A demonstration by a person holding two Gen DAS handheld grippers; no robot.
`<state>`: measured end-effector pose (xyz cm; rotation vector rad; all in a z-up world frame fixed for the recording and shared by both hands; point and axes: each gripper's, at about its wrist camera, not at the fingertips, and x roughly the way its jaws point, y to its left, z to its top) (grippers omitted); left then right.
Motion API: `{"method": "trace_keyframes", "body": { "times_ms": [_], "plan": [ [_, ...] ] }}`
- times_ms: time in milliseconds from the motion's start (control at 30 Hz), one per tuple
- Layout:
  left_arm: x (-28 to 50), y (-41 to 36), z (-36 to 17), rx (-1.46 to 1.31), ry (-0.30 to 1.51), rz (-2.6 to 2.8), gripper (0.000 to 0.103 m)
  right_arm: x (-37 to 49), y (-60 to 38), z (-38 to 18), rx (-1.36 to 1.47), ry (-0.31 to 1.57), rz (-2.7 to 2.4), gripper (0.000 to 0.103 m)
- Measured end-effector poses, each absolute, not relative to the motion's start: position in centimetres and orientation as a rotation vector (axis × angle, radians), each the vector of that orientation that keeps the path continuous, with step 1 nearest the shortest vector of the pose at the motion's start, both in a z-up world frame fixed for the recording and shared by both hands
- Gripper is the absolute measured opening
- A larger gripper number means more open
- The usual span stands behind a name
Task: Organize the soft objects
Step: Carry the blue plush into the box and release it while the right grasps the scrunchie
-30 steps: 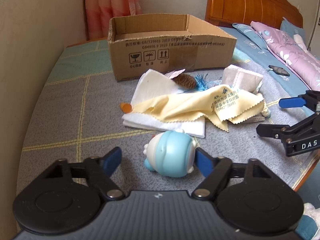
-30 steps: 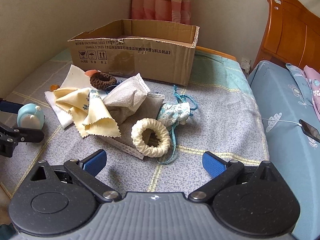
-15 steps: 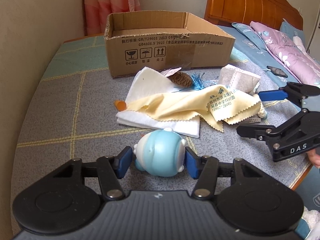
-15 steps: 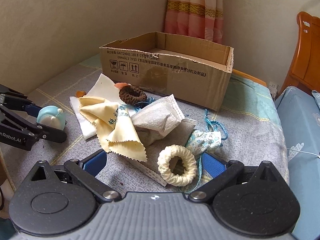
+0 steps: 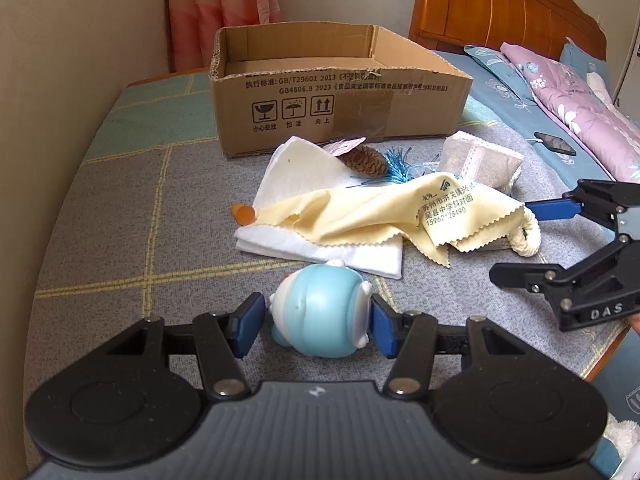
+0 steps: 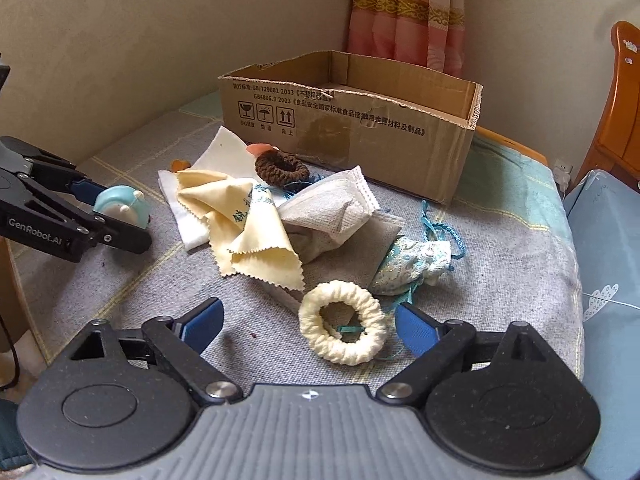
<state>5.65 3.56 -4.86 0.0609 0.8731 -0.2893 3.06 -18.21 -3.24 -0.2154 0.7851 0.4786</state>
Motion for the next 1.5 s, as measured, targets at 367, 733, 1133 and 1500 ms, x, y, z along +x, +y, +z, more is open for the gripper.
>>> {"method": "trace_keyframes", "body": {
  "times_ms": [367, 733, 1133, 1500],
  "plan": [
    [5.5, 3.6, -4.3, 0.073, 0.863, -0.299, 0.049, 2.7, -18.5, -2.9, -0.242, 0.788, 0.417, 0.049],
    [6.3, 3.3, 0.7, 0.143, 0.789, -0.355, 0.047, 1.2, -20.4, 1.0, -0.221, 0.725, 0.394, 0.047],
    [19.8, 0.5, 5.3, 0.249, 0.696, -0.334, 0.047, 5.2, -19.4, 4.8, -0.212, 0.637, 0.401, 0.047],
    [28.2, -0.4, 1.9, 0.269, 0.731, -0.162, 0.085, 7.4, -19.5, 5.9, -0.170, 0.636, 0.372, 0.047]
  ]
}}
